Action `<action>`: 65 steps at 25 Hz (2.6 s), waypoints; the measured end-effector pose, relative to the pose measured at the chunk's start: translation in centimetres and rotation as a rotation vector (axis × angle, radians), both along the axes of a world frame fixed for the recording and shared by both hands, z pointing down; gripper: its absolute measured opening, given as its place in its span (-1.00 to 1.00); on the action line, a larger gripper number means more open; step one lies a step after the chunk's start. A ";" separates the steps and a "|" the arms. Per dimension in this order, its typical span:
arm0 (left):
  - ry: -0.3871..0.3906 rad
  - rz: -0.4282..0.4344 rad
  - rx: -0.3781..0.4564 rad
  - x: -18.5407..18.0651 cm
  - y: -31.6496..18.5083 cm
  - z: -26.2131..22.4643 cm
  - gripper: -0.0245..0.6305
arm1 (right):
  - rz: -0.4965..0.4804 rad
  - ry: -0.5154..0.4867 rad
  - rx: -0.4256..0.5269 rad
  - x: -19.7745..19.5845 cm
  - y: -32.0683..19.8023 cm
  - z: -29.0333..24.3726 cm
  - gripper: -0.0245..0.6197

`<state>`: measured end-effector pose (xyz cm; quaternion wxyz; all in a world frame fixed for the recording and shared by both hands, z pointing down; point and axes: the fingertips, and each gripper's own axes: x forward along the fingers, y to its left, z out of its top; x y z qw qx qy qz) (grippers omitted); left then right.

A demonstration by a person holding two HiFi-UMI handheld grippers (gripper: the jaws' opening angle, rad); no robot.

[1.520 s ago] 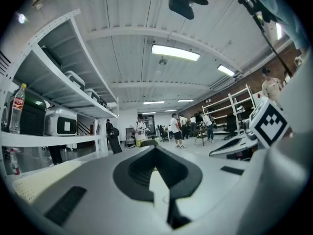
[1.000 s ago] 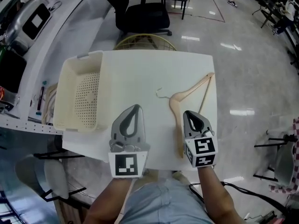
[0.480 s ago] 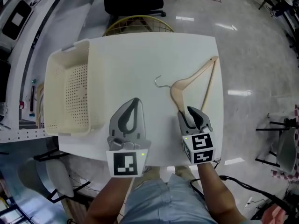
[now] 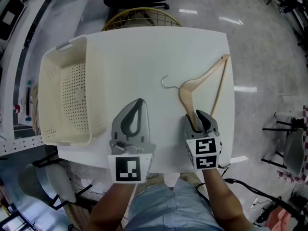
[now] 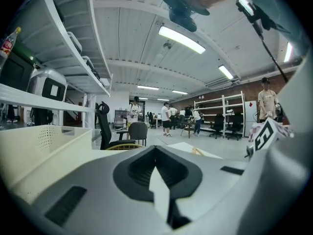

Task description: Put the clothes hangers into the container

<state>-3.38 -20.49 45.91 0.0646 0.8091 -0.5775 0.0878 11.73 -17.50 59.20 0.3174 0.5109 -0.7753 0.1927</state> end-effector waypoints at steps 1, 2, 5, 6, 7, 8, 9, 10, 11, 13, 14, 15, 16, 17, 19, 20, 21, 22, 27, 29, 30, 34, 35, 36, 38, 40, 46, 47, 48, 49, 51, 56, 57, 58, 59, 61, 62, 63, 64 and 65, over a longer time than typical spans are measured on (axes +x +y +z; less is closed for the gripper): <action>0.002 0.001 -0.002 -0.1 -0.1 0.2 -0.89 | 0.003 0.019 -0.014 0.0 0.0 0.3 -0.44; 0.005 0.003 -0.005 -0.1 -0.2 0.4 -0.89 | 0.006 0.040 -0.029 0.0 -0.1 0.6 -0.44; 0.008 0.008 -0.010 -0.2 -0.4 0.7 -0.89 | 0.009 0.074 -0.070 0.1 -0.1 1.1 -0.46; 0.006 0.011 -0.012 -0.2 -0.4 0.8 -0.89 | 0.008 0.071 -0.082 0.1 -0.1 1.1 -0.46; 0.005 0.014 -0.016 -0.3 -0.5 1.0 -0.89 | 0.005 0.062 -0.095 0.1 -0.1 1.1 -0.47; 0.007 0.014 -0.020 -0.4 -0.6 1.1 -0.89 | 0.002 0.052 -0.109 0.0 -0.1 1.2 -0.49; 0.011 0.013 -0.023 -0.5 -0.6 1.2 -0.89 | -0.001 0.043 -0.122 -0.1 -0.2 1.3 -0.51; 0.016 0.011 -0.025 -0.6 -0.7 1.3 -0.89 | -0.001 0.038 -0.131 -0.2 -0.2 1.4 -0.53; 0.018 0.011 -0.025 -0.6 -0.7 1.3 -0.89 | 0.001 0.037 -0.135 -0.1 -0.2 1.4 -0.54; 0.014 0.015 -0.020 -0.5 -0.7 1.2 -0.89 | 0.010 0.037 -0.132 0.0 -0.2 1.4 -0.56; 0.009 0.018 -0.020 -0.4 -0.6 1.1 -0.89 | 0.017 0.034 -0.130 0.0 -0.2 1.4 -0.57; 0.003 0.019 -0.019 -0.4 -0.6 1.0 -0.89 | 0.029 0.023 -0.128 0.1 -0.2 1.3 -0.57; -0.002 0.019 -0.016 -0.4 -0.5 0.9 -0.89 | 0.044 0.005 -0.126 0.3 -0.2 1.2 -0.58; -0.003 0.017 -0.012 -0.4 -0.3 0.7 -0.89 | 0.056 -0.013 -0.123 0.3 -0.3 1.0 -0.60; -0.003 0.011 -0.006 -0.5 0.0 0.3 -0.89 | 0.053 -0.029 -0.106 0.2 -0.4 0.3 -0.64; -0.004 0.008 -0.002 -0.5 0.2 0.0 -0.89 | 0.050 -0.043 -0.097 0.0 -0.5 -0.2 -0.65; -0.008 0.006 0.005 -0.5 0.3 -0.3 -0.89 | 0.055 -0.068 -0.092 -0.1 -0.6 -0.7 -0.65; -0.013 0.005 0.014 -0.4 0.4 -0.6 -0.89 | 0.061 -0.093 -0.087 -0.2 -0.7 -1.1 -0.65; -0.034 -0.004 0.054 0.3 1.3 -2.7 -0.89 | 0.067 -0.142 -0.029 0.4 -1.3 -4.1 -0.65; -0.038 -0.012 0.080 0.7 1.5 -3.8 -0.89 | 0.058 -0.155 0.008 0.6 -1.8 -5.8 -0.65; -0.039 -0.016 0.098 0.9 1.6 -4.5 -0.89 | 0.051 -0.162 0.028 0.7 -2.1 -6.7 -0.65; -0.039 -0.039 0.164 1.9 2.1 -7.4 -0.89 | 0.012 -0.203 0.094 0.6 -3.0 -10.9 -0.65; -0.044 -0.044 0.177 2.1 2.4 -8.1 -0.89 | 0.001 -0.212 0.107 0.5 -3.0 -11.9 -0.65; -0.047 -0.049 0.193 2.3 2.7 -8.9 -0.89 | -0.011 -0.219 0.119 0.5 -3.0 -13.0 -0.65; -0.047 -0.069 0.224 2.4 3.5 -10.4 -0.89 | -0.036 -0.226 0.145 0.2 -2.9 -14.9 -0.65; -0.046 -0.099 0.250 2.2 4.2 -11.6 -0.89 | -0.064 -0.237 0.180 0.0 -2.9 -16.8 -0.65; -0.056 -0.193 0.308 2.0 6.0 -14.3 -0.89 | -0.152 -0.268 0.274 -0.1 -2.9 -21.5 -0.65; -0.062 -0.205 0.312 2.1 6.4 -14.6 -0.89 | -0.165 -0.273 0.281 0.0 -2.7 -22.0 -0.65; -0.071 -0.218 0.317 2.1 6.9 -14.9 -0.89 | -0.179 -0.278 0.286 0.0 -2.4 -22.3 -0.65; -0.082 -0.231 0.323 2.2 7.3 -15.2 -0.89 | -0.193 -0.283 0.290 0.1 -2.1 -22.6 -0.65; -0.094 -0.257 0.333 2.5 8.5 -15.7 -0.89 | -0.220 -0.292 0.293 0.2 -1.4 -22.9 -0.64; -0.123 -0.320 0.353 3.1 11.6 -15.7 -0.89 | -0.294 -0.304 0.279 0.2 1.0 -22.5 -0.65; -0.132 -0.334 0.351 3.1 12.3 -15.5 -0.89 | -0.311 -0.304 0.271 0.1 1.5 -22.3 -0.65; -0.137 -0.349 0.346 3.0 12.9 -15.3 -0.89 | -0.329 -0.303 0.262 -0.1 2.1 -22.0 -0.65; -0.138 -0.364 0.339 3.0 13.6 -15.1 -0.89 | -0.346 -0.303 0.254 -0.2 2.6 -21.8 -0.65; -0.122 -0.399 0.321 3.0 14.9 -14.7 -0.89 | -0.375 -0.304 0.239 -0.5 3.7 -21.3 -0.65; -0.117 -0.413 0.315 3.0 15.5 -14.6 -0.89 | -0.386 -0.306 0.233 -0.6 4.2 -21.1 -0.64; -0.117 -0.426 0.310 2.9 16.1 -14.4 -0.89 | -0.396 -0.309 0.227 -0.8 4.6 -20.9 -0.65; -0.122 -0.436 0.310 2.6 16.6 -14.3 -0.89 | -0.406 -0.312 0.222 -1.2 5.0 -20.7 -0.65; -0.133 -0.443 0.314 2.3 17.1 -14.3 -0.89 | -0.416 -0.315 0.217 -1.6 5.4 -20.5 -0.65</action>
